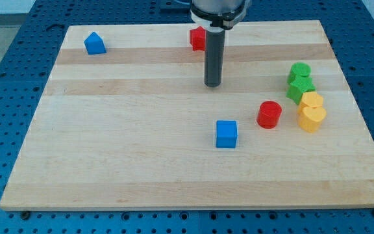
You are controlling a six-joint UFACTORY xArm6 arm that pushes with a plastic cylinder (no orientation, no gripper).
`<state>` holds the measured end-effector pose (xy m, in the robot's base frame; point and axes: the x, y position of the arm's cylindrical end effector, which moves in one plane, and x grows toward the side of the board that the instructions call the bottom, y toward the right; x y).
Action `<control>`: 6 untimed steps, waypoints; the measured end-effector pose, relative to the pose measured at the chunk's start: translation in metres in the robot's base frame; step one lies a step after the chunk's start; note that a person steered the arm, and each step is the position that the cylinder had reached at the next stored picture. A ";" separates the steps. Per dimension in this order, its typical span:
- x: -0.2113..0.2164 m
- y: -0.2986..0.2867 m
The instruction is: Point your arm towards the red circle
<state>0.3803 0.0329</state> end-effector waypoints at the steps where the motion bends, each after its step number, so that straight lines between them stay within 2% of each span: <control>1: 0.000 0.000; 5: 0.046 0.105; 6: 0.076 0.129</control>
